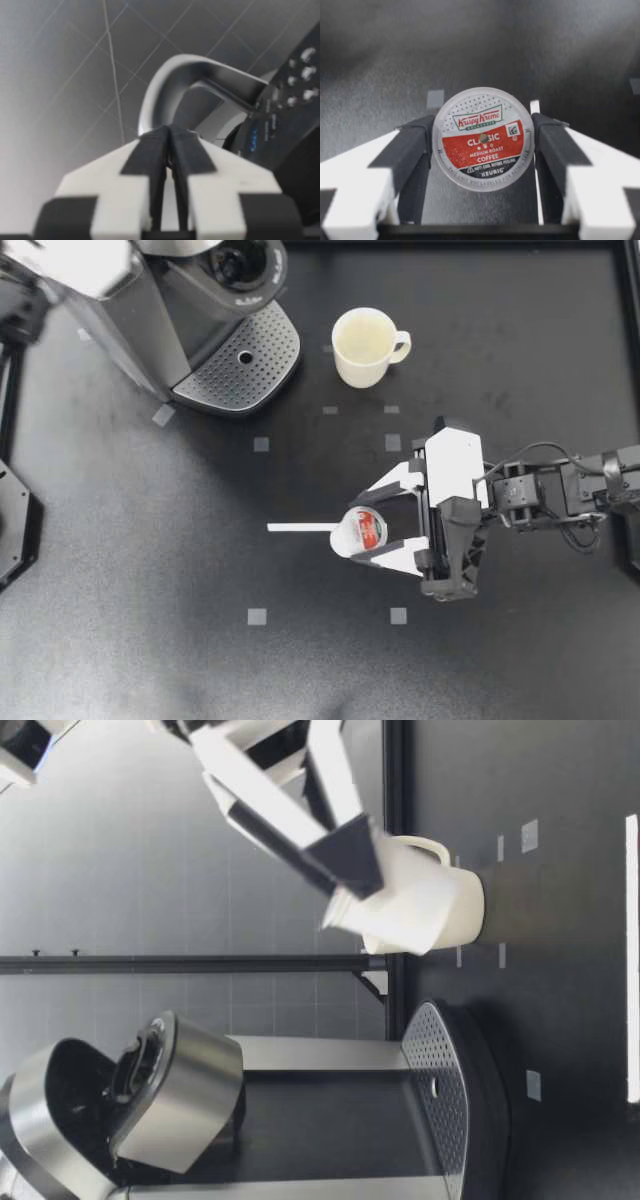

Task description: Place the coffee capsule inside the capsule container, then place the cup onto the center of the cup tray.

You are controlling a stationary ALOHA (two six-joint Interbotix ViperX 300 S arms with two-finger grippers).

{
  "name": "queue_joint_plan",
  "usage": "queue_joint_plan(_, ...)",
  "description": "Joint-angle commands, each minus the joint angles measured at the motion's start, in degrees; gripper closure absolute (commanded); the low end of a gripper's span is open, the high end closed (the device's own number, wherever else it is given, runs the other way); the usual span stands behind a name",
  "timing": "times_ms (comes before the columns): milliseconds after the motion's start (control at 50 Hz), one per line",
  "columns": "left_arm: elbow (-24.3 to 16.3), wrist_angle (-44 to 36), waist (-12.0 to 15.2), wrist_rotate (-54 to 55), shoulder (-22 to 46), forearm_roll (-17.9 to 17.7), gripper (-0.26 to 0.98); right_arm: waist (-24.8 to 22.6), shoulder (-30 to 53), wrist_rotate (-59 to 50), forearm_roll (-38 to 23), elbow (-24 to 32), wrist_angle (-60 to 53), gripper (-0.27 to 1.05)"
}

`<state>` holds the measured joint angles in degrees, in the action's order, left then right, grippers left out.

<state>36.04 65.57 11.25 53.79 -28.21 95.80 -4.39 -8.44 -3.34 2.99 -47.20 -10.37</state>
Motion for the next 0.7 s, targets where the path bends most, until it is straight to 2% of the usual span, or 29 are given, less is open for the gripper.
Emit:
queue_joint_plan(0, 0.00, -2.29, 1.85, 1.67, -2.02, 0.44, 0.59, 0.35, -1.32, 0.00, 0.00, 1.76, -0.97, 0.24)
queue_joint_plan(140, 0.79, -4.92, 3.60, 3.87, -3.78, 0.26, 0.59, 0.79, -2.37, 0.35, 0.00, 2.29, -1.85, 0.24)
queue_joint_plan(360, 1.49, -7.82, 4.66, 5.27, -4.75, -0.70, 0.59, 3.60, -5.27, 0.62, -0.09, 3.08, -6.33, 0.24)
queue_joint_plan(680, 2.64, -8.26, 5.36, 6.77, -4.92, -1.05, 0.59, 12.39, -9.67, 2.81, -0.18, 3.60, -22.50, 0.24)
